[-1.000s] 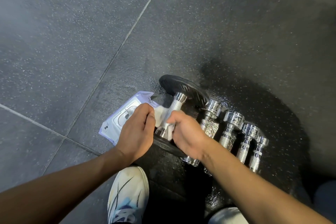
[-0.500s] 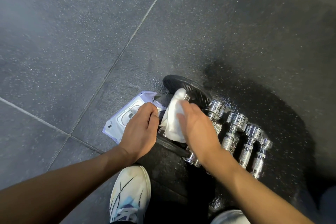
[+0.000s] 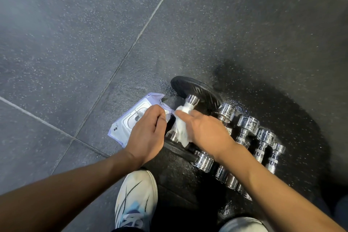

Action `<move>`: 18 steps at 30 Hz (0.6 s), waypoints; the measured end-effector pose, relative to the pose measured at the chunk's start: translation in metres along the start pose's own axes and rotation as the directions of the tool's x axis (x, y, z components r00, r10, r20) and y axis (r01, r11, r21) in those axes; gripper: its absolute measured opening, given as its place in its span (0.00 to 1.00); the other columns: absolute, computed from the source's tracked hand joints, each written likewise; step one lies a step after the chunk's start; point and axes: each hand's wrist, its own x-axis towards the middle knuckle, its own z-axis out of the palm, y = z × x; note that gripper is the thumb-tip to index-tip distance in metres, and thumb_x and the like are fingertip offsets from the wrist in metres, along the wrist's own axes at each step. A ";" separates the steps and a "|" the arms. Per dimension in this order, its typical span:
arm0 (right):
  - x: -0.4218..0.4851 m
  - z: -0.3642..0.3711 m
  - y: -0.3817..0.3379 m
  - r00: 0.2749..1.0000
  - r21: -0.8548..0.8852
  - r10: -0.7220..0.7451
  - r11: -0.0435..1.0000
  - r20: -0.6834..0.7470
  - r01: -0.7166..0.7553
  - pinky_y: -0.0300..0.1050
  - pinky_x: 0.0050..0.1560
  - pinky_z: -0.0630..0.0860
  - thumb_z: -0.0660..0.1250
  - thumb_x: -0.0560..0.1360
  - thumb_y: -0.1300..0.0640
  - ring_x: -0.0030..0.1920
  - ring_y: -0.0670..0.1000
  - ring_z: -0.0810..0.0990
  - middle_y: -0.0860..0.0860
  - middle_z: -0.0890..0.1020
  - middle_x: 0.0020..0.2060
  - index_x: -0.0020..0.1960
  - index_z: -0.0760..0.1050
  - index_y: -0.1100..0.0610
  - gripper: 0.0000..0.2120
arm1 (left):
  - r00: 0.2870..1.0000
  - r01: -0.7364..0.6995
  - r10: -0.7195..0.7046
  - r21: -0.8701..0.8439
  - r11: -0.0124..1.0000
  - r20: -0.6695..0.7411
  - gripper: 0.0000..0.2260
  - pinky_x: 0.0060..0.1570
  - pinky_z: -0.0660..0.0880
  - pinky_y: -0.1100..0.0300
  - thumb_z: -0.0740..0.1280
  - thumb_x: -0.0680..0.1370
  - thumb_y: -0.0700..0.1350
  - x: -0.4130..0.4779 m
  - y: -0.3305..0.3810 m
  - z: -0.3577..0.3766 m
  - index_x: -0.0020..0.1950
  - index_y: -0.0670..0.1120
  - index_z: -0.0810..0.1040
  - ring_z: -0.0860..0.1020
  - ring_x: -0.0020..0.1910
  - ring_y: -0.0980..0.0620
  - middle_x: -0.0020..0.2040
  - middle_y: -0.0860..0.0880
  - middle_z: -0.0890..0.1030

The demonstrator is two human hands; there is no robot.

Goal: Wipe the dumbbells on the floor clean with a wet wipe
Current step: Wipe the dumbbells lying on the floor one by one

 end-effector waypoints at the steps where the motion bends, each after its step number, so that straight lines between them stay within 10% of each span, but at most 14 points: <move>1: -0.001 0.002 0.002 0.998 0.078 -0.054 0.996 0.028 0.052 0.52 0.45 0.79 0.58 0.79 0.65 0.47 0.59 0.84 0.55 0.77 0.65 0.81 0.57 0.44 0.34 | 1.000 -0.001 0.001 0.002 1.000 0.001 0.08 0.40 0.68 0.51 0.55 0.82 0.51 0.000 -0.001 0.000 0.42 0.55 0.66 0.69 0.37 0.55 0.36 0.55 0.70; 7: -0.009 0.011 0.012 0.949 0.381 -0.309 0.886 0.058 0.265 0.41 0.51 0.75 0.59 0.81 0.61 0.47 0.47 0.79 0.44 0.81 0.56 0.74 0.69 0.37 0.27 | 1.000 -0.013 0.013 0.006 1.000 -0.006 0.08 0.44 0.71 0.46 0.54 0.81 0.50 0.000 -0.001 0.000 0.42 0.55 0.66 0.71 0.40 0.52 0.37 0.55 0.70; 18: -0.030 0.032 0.029 0.992 0.629 0.000 0.773 0.124 -0.079 0.33 0.28 0.69 0.65 0.83 0.52 0.26 0.44 0.72 0.34 0.81 0.41 0.63 0.81 0.37 0.13 | 1.000 -0.011 0.011 0.017 1.000 -0.009 0.08 0.42 0.70 0.49 0.54 0.82 0.51 0.000 0.000 0.000 0.43 0.54 0.66 0.70 0.38 0.54 0.37 0.54 0.70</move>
